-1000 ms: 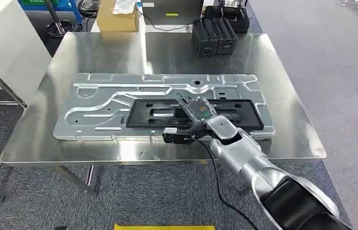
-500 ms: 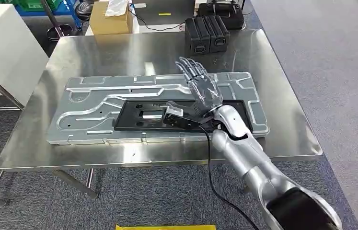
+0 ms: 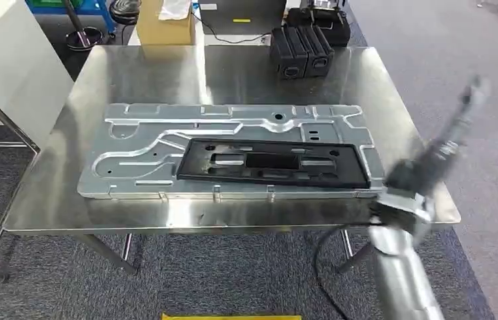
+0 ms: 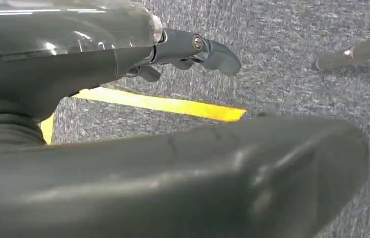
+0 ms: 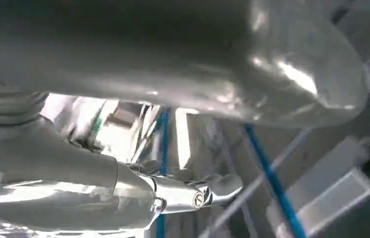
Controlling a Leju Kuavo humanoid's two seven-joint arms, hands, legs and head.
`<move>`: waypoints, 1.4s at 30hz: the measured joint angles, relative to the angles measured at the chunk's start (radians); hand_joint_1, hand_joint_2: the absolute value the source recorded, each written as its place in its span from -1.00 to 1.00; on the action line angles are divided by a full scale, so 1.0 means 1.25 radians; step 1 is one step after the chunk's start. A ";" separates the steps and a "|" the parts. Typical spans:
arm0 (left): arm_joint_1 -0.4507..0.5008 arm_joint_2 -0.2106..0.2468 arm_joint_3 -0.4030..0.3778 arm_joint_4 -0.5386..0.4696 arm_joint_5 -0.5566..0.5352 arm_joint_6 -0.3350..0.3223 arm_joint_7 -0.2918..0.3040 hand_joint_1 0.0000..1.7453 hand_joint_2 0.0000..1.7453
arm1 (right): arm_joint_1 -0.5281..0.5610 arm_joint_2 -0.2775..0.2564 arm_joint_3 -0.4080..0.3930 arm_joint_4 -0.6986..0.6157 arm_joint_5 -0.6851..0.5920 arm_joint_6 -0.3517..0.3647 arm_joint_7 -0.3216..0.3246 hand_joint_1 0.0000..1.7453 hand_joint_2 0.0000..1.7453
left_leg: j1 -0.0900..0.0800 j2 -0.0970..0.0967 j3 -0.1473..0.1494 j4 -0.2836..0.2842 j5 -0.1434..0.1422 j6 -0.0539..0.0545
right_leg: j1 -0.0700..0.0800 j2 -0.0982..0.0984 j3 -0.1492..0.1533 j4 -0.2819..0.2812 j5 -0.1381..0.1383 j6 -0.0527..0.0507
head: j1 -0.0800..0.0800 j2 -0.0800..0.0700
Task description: Take the parts from the cabinet and place them on the table.
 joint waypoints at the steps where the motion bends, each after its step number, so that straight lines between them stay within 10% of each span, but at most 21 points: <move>1: 0.002 0.000 0.001 0.000 0.000 0.000 0.002 -1.00 -1.00 | 0.035 -0.002 -0.041 -0.022 0.002 -0.001 -0.013 -1.00 -1.00 | 0.000 0.000 -0.001 0.000 0.000 0.000 | 0.000 0.000 -0.015 0.033 -0.008 0.001 | 0.000 0.000; 3: 0.005 0.000 0.002 0.000 0.000 0.000 0.004 -1.00 -1.00 | 0.090 -0.006 -0.114 -0.055 -0.006 -0.002 -0.023 -1.00 -1.00 | 0.000 0.000 -0.002 0.001 0.000 0.000 | 0.000 0.000 0.015 -0.015 0.029 -0.001 | 0.000 0.000; 6: 0.004 -0.002 0.005 0.000 0.000 -0.002 0.007 -1.00 -1.00 | 0.151 -0.012 -0.226 -0.091 0.014 -0.002 -0.030 -1.00 -1.00 | -0.002 0.000 -0.001 0.001 0.002 -0.003 | 0.003 -0.001 0.125 -0.211 0.093 -0.015 | 0.000 0.000; 11: 0.005 -0.005 0.023 0.000 0.000 -0.003 0.010 -1.00 -1.00 | 0.238 -0.012 -0.358 -0.066 0.090 -0.002 -0.001 -1.00 -1.00 | -0.009 0.000 -0.005 0.002 0.004 -0.024 | 0.001 -0.002 0.117 -0.219 0.116 -0.027 | -0.001 0.000; 15: 0.005 -0.009 0.038 0.000 0.000 -0.003 0.012 -1.00 -1.00 | 0.263 -0.013 -0.470 0.087 0.144 0.000 -0.004 -1.00 -1.00 | -0.004 0.001 -0.061 0.178 -0.143 -0.032 | 0.000 -0.009 0.091 -0.221 0.137 -0.039 | -0.006 0.000; 17: 0.009 -0.013 0.042 0.000 0.000 -0.003 0.012 -1.00 -1.00 | 0.267 -0.013 -0.532 0.204 0.181 0.000 -0.008 -1.00 -1.00 | -0.004 0.001 -0.059 0.229 -0.165 -0.034 | 0.001 -0.010 0.074 -0.217 0.149 -0.037 | -0.006 0.000; 21: 0.009 -0.021 0.053 0.000 0.000 -0.002 0.011 -1.00 -1.00 | 0.262 -0.016 -0.723 0.478 0.334 -0.002 -0.033 -1.00 -1.00 | -0.003 -0.002 0.118 -0.016 -0.103 -0.029 | -0.002 -0.013 0.047 -0.204 0.167 -0.022 | -0.006 0.000; 26: 0.016 -0.023 0.060 0.000 0.000 -0.002 0.013 -1.00 -1.00 | 0.251 -0.017 -0.911 0.717 0.587 -0.002 0.187 -1.00 -1.00 | -0.012 0.001 0.102 -0.025 -0.068 -0.003 | -0.004 -0.010 0.046 -0.216 0.198 0.004 | -0.002 0.000; 31: 0.014 -0.025 0.060 0.000 0.000 -0.015 0.015 -1.00 -1.00 | 0.239 -0.011 -0.973 0.916 0.741 0.103 0.444 -1.00 -1.00 | -0.010 0.013 0.048 -0.026 -0.023 0.011 | -0.007 -0.004 -0.007 -0.001 -0.003 0.019 | 0.001 0.000; 34: 0.014 -0.027 0.060 0.000 0.000 -0.017 0.018 -1.00 -1.00 | 0.229 -0.002 -0.973 0.999 0.812 0.320 0.557 -1.00 -1.00 | -0.010 0.015 0.015 -0.021 0.001 0.004 | -0.011 -0.004 0.049 -0.008 0.056 0.019 | 0.001 0.000; 36: 0.012 -0.030 0.059 0.000 -0.001 -0.021 0.024 -1.00 -1.00 | 0.224 0.005 -0.972 1.035 0.839 0.432 0.583 -1.00 -1.00 | -0.009 0.015 -0.003 -0.014 0.013 -0.003 | -0.013 -0.004 0.157 -0.141 0.081 0.015 | 0.001 0.000; 37: 0.011 -0.030 0.059 0.000 -0.001 -0.023 0.026 -1.00 -1.00 | 0.217 0.009 -0.970 1.048 0.848 0.463 0.586 -1.00 -1.00 | -0.013 0.014 -0.009 -0.010 0.017 -0.009 | -0.009 -0.002 0.207 -0.215 0.050 0.011 | 0.002 0.000; 42: 0.011 -0.037 0.057 0.000 0.000 -0.025 0.033 -1.00 -1.00 | 0.206 0.024 -0.940 1.088 0.864 0.506 0.560 -1.00 -1.00 | -0.008 0.013 -0.020 -0.007 0.034 -0.035 | -0.008 -0.007 0.190 -0.242 0.071 -0.025 | 0.001 0.000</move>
